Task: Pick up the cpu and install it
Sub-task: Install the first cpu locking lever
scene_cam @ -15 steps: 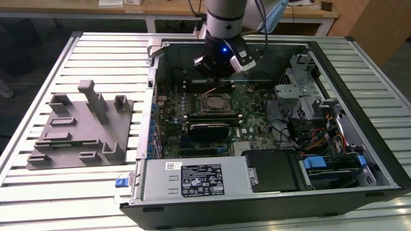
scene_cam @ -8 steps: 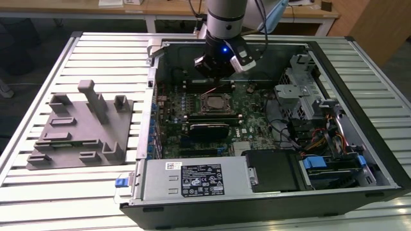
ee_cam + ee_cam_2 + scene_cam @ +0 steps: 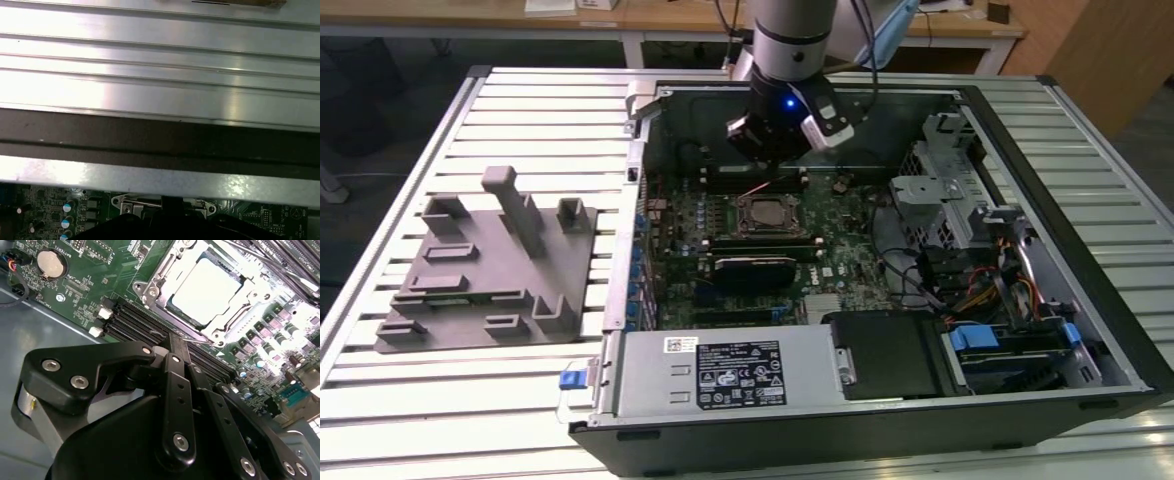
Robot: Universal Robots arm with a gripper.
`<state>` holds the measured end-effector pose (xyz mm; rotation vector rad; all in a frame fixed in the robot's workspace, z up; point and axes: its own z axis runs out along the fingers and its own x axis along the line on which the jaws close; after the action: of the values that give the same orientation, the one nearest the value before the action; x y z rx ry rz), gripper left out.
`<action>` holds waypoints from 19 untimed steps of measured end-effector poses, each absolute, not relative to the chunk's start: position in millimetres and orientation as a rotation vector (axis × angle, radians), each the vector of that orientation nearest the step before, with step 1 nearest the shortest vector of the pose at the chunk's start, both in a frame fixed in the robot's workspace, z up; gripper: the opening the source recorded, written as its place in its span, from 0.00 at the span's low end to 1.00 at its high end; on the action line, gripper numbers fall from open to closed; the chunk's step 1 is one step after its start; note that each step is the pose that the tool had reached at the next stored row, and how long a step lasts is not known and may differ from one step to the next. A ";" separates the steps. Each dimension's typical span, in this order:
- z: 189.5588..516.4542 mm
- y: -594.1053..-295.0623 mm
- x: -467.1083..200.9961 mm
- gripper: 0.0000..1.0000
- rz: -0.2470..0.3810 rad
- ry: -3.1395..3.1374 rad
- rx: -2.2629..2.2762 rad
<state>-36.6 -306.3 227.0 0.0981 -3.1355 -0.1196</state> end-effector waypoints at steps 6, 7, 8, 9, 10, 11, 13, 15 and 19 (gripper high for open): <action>221.7 -305.9 -35.6 0.11 -0.119 -3.135 0.098; 220.7 -305.9 -35.2 0.11 -0.119 -3.135 0.098; 219.8 -305.9 -34.8 0.11 -0.119 -3.135 0.098; 218.9 -305.9 -34.2 0.11 -0.119 -3.135 0.098; 217.9 -305.8 -33.6 0.11 -0.119 -3.135 0.098; 217.0 -305.8 -33.0 0.11 -0.119 -3.135 0.098; 215.0 -305.8 -31.9 0.11 -0.119 -3.135 0.098; 212.7 -305.8 -31.2 0.11 -0.119 -3.135 0.098; 207.4 -305.9 -29.6 0.11 -0.119 -3.135 0.098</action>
<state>-29.6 -305.9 207.4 0.0980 -3.1354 -0.1194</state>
